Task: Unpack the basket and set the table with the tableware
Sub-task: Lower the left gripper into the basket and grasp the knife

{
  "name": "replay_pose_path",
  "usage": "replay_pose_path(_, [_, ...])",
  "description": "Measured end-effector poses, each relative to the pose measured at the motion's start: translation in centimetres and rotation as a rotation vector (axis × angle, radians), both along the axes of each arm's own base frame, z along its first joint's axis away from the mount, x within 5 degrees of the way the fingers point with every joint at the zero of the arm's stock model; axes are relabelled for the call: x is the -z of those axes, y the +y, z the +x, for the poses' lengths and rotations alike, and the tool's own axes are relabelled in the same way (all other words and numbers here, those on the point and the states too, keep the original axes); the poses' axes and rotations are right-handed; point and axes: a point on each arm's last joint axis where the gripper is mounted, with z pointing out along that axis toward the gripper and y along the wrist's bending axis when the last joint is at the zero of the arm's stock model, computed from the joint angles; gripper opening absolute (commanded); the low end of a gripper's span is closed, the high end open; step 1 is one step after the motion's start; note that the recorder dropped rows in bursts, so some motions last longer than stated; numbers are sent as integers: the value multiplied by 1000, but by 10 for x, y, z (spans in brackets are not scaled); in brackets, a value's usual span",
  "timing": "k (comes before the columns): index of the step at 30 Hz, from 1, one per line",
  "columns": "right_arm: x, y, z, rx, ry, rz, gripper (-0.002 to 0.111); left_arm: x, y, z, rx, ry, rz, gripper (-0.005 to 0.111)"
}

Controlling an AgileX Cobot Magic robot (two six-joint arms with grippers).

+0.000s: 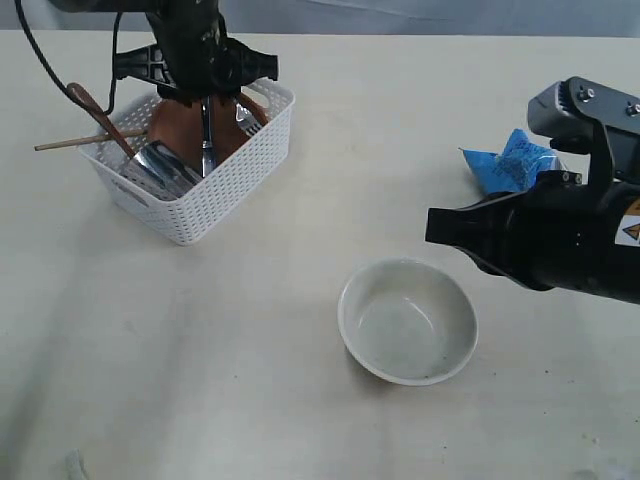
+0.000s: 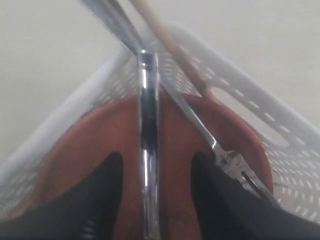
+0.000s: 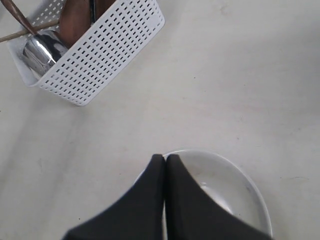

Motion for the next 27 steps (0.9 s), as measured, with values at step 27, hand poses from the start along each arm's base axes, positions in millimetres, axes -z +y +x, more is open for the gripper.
replay_pose_path(27, [0, 0, 0, -6, -4, -5, 0, 21, 0, 5, 30, 10, 54, 31])
